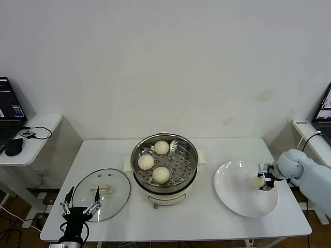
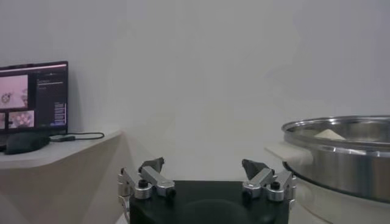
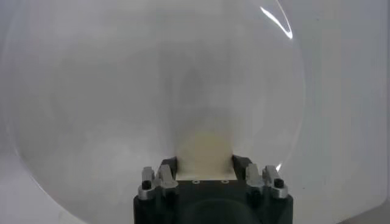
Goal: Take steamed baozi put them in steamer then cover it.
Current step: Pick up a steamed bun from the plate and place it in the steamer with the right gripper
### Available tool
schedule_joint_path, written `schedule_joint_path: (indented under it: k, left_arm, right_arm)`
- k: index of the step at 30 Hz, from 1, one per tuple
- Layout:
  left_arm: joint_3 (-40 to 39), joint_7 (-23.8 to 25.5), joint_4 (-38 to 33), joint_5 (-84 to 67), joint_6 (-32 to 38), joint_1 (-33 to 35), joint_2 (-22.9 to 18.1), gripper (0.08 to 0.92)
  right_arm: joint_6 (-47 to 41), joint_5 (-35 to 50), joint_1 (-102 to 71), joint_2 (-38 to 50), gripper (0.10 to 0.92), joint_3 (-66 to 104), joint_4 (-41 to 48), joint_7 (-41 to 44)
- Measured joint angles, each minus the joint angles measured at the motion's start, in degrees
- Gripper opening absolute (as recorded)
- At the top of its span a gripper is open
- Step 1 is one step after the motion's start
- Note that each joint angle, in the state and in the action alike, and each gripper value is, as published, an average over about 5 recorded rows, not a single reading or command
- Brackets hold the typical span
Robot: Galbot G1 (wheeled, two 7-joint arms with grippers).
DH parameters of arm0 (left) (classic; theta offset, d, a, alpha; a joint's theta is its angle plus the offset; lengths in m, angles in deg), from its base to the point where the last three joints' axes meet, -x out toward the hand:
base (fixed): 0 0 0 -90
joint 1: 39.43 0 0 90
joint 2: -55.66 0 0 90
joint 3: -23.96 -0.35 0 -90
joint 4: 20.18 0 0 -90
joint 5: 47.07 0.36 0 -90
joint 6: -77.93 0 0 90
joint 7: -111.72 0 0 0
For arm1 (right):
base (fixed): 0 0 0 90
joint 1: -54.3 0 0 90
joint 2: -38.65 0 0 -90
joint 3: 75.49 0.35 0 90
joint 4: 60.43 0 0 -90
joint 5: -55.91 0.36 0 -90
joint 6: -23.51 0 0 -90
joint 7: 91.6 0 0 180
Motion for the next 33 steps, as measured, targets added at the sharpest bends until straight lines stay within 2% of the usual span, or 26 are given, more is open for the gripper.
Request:
schedule_joint_path:
  k: [9,18,24,33]
  left_arm:
    - [-0.32,-0.02,-0.05,-0.06,-0.01,-0.62,0.07,0.823]
    - [-1.05,-0.01,-0.04,0.0,-0.56,-1.55,0.11,0.823]
    - [-1.08,0.0,-0.17,-0.06,-0.8,-1.91,0.22,0.823]
    - [-0.51,-0.04,-0.27,-0.27,-0.75,-1.95,0.04,0.823]
  right_arm:
    - [-1.94,4.79,7.85,3.74,0.577,-5.41,-5.36,1.4]
    - [-5.25,13.95,21.64,4.24,0.581,-13.14,-10.71,1.3]
    - [-8.28,21.57,33.47,1.18,0.585,-20.89,-13.19,-0.04]
    - [-13.2,33.64,45.67,-7.86,0.587,-30.44,-14.7,-3.48]
